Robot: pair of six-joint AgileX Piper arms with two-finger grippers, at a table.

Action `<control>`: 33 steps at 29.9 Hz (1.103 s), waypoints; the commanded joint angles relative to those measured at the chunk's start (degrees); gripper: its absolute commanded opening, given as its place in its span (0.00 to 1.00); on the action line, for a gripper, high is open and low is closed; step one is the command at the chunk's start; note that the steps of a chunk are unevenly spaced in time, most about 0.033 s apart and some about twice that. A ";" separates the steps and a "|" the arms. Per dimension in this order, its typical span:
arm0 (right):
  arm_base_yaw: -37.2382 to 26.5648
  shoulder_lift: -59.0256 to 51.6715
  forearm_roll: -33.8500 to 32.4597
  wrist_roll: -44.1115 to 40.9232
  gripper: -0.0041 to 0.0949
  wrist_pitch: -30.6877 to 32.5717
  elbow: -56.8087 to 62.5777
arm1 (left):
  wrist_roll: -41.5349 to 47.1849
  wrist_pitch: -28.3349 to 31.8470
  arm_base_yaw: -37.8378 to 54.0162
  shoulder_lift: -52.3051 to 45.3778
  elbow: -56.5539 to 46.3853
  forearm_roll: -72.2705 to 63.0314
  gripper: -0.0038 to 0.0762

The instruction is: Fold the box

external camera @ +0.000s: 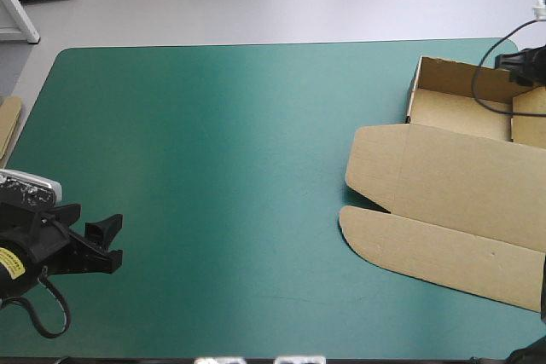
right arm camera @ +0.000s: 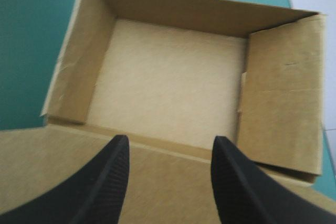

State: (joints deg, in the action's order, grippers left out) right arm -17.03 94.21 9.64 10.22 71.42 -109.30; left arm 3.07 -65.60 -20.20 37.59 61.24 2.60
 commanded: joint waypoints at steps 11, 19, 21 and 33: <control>26.89 -38.91 6.11 3.74 0.48 -26.85 38.19 | 0.37 2.64 -0.17 -0.18 0.28 6.85 0.62; 32.02 -58.68 6.39 4.46 0.42 -36.88 60.24 | 0.74 7.26 -0.17 -5.83 -9.49 6.46 0.60; 32.02 -62.50 5.41 5.41 0.42 -37.01 64.70 | 0.74 8.28 -0.17 -7.66 -11.93 6.46 0.58; 32.02 -77.79 3.28 6.05 0.41 -34.23 79.03 | 0.52 15.73 -0.17 -19.71 -23.65 0.93 0.56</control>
State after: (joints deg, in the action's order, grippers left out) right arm 14.99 17.71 13.07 16.19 40.85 -30.61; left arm 3.27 -56.37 -20.20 19.58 38.14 4.84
